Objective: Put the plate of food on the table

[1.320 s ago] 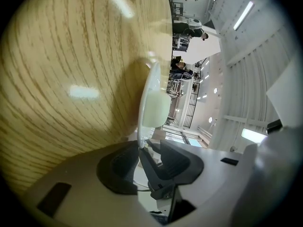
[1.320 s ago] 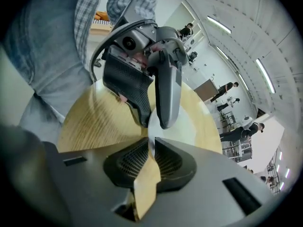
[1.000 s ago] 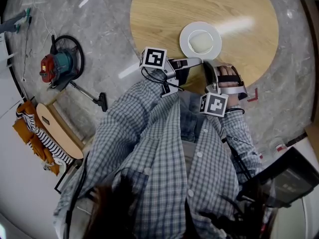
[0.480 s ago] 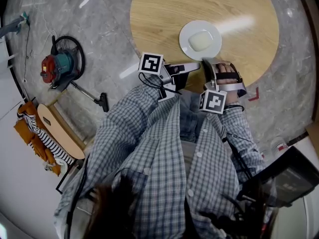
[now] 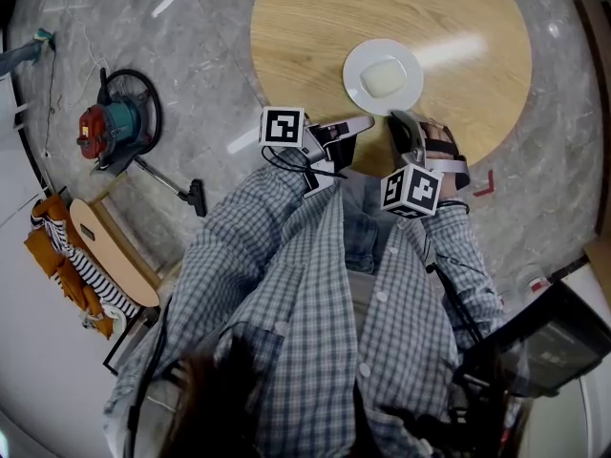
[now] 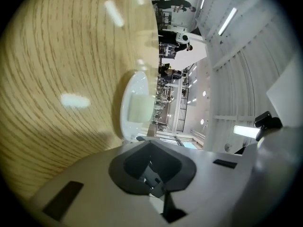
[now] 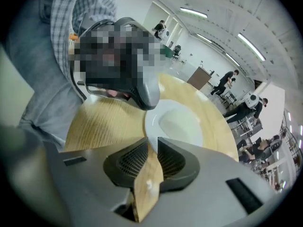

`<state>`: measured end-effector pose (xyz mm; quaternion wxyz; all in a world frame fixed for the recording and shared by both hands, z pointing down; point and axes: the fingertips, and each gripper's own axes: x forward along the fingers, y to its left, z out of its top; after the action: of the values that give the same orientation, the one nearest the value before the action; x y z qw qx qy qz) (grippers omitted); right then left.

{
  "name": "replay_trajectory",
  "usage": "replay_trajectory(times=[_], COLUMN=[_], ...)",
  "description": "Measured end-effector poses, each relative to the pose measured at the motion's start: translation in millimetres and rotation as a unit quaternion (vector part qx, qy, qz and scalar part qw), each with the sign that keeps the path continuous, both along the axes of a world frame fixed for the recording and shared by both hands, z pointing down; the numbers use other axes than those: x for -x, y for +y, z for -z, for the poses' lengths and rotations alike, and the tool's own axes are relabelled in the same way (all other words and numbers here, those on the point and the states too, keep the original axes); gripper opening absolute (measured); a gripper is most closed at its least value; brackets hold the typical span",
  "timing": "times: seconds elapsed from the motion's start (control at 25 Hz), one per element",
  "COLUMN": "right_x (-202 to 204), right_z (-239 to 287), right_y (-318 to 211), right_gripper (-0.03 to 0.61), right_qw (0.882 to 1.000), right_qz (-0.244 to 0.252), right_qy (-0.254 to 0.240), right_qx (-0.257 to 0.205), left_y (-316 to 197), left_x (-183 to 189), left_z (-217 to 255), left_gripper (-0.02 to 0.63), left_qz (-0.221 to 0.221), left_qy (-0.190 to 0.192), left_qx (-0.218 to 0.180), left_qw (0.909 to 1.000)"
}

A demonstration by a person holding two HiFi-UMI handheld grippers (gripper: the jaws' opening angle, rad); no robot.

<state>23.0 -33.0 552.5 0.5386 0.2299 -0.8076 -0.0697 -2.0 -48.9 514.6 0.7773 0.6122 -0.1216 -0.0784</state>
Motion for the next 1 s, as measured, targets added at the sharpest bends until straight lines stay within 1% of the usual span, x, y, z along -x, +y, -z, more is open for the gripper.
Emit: replay_trajectory(times=[0.08,0.16,0.24,0.28,0.36,0.44,0.52,0.56,0.64,0.8,0.88,1.0], right_x=[-3.7,-9.4,-17.6,-21.5,-27.1,-29.8,-31.0,-31.3,-30.6,-36.1,-38.5,-46.0], right_z=[5.3,14.5,25.7,31.0,40.9,53.8,69.7,77.1,91.5,116.9,133.0,154.9], right_y=[-2.1,-2.0,-1.8,-3.3,-8.0,-11.7,-14.5,-15.7,-19.0,-23.2,-28.8,-36.7], right_gripper=[0.046,0.044,0.044,0.044,0.044,0.043,0.033,0.028,0.028,0.028,0.028,0.008], right_qw=[0.999,0.996,0.990,0.985,0.969,0.946,0.925,0.917,0.907,0.895,0.886,0.871], right_qz=[-0.029,-0.061,-0.100,-0.124,-0.177,-0.226,-0.260,-0.271,-0.281,-0.288,-0.291,-0.297], right_qy=[-0.024,-0.060,-0.099,-0.120,-0.170,-0.226,-0.269,-0.283,-0.309,-0.339,-0.360,-0.390], right_qx=[0.005,0.012,0.020,0.024,0.038,0.059,0.069,0.069,0.064,0.034,0.016,-0.016], left_y=[-4.5,-8.3,-10.4,-11.9,-15.6,-17.8,-18.0,-18.2,-20.4,-26.3,-30.7,-37.1], left_x=[3.9,7.3,8.4,8.6,9.4,10.2,10.8,10.8,10.9,7.1,4.7,3.8], left_z=[3.0,8.3,14.8,18.6,26.2,36.3,48.5,54.0,63.9,88.2,103.0,124.7], left_gripper=[0.008,0.008,0.008,0.008,0.008,0.008,0.008,0.008,0.008,0.008,0.008,0.008], left_qz=[0.012,0.018,0.018,0.019,0.022,0.027,0.032,0.031,0.028,0.028,0.031,0.041], left_qy=[-0.017,-0.044,-0.072,-0.081,-0.092,-0.102,-0.114,-0.122,-0.139,-0.164,-0.174,-0.189], left_qx=[-0.023,-0.057,-0.090,-0.103,-0.125,-0.144,-0.168,-0.182,-0.214,-0.278,-0.312,-0.355], left_qw=[0.9995,0.9973,0.9932,0.9912,0.9876,0.9838,0.9787,0.9753,0.9663,0.9459,0.9335,0.9149])
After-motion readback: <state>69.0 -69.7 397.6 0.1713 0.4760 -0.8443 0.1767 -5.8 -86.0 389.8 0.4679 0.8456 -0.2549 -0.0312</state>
